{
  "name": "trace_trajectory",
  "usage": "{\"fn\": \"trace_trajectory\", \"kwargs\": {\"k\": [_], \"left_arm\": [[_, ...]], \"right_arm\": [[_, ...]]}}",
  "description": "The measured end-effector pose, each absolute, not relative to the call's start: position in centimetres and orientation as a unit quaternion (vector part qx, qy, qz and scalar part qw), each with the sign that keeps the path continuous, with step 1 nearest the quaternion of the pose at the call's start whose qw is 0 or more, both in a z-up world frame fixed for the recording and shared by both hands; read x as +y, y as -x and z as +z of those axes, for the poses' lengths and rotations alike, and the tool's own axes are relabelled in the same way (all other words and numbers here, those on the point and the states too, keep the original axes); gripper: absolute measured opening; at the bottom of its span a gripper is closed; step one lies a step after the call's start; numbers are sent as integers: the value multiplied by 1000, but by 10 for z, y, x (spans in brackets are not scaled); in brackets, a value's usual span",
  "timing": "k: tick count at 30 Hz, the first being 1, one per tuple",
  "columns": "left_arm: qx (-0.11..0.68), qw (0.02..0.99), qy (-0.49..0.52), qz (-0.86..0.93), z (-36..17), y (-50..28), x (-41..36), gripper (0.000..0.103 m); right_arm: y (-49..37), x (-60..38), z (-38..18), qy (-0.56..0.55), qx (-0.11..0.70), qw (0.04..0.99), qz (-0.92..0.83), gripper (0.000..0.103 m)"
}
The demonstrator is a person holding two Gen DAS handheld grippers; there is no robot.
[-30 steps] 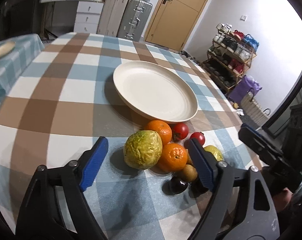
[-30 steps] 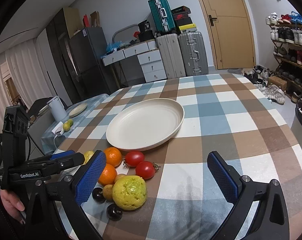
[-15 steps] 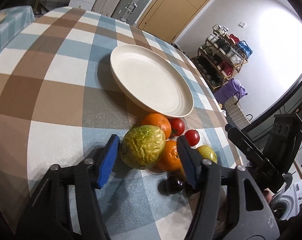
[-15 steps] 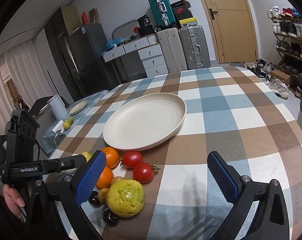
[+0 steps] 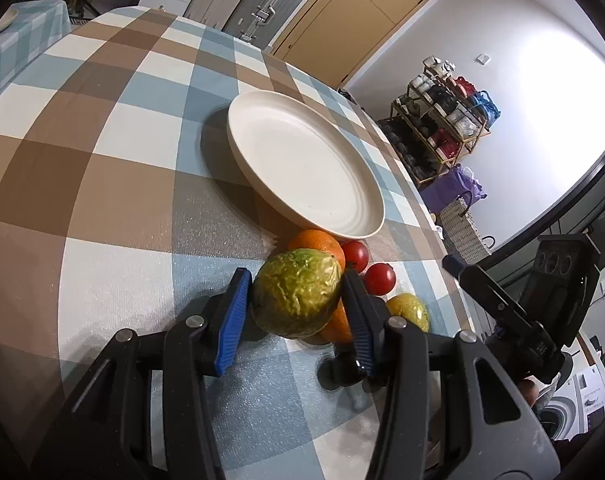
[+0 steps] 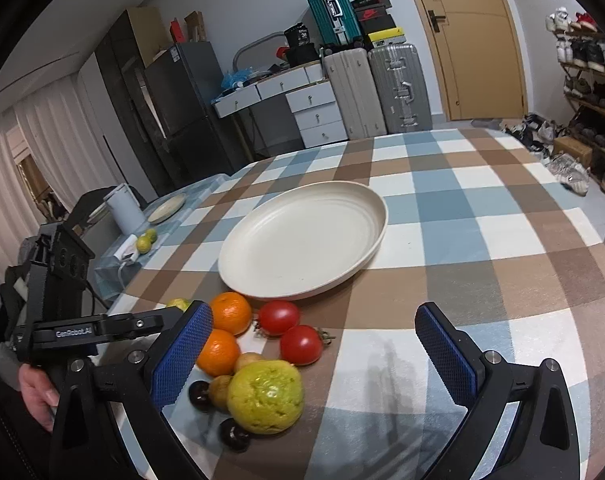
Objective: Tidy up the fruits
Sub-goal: 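Lower the left gripper onto the wrinkled green passion fruit and close, then grasp the large yellow-green citrus with the right gripper while the left holds the passion fruit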
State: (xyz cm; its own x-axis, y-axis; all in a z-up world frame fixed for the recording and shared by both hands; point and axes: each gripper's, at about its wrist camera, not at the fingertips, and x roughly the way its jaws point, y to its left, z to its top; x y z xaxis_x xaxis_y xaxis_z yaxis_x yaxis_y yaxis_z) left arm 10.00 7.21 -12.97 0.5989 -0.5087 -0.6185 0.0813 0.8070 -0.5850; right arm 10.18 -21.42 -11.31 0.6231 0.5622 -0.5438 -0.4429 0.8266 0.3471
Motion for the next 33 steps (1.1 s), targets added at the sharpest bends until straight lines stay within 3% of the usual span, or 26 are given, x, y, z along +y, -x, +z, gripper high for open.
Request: {"fn": "trace_trajectory", "kwargs": {"k": [9, 17, 24, 33], "left_arm": [[396, 865, 257, -172, -117, -83, 80, 43], [384, 872, 252, -170, -106, -66, 83, 43], [379, 876, 249, -167, -100, -52, 87, 43], [371, 883, 236, -165, -89, -39, 85, 43]], "right_arm": [[-91, -216, -119, -125, 358, 864, 332, 103], [-82, -210, -130, -138, 382, 847, 343, 86], [-82, -208, -142, -164, 405, 829, 348, 79], [-86, -202, -151, -162, 427, 821, 342, 49]]}}
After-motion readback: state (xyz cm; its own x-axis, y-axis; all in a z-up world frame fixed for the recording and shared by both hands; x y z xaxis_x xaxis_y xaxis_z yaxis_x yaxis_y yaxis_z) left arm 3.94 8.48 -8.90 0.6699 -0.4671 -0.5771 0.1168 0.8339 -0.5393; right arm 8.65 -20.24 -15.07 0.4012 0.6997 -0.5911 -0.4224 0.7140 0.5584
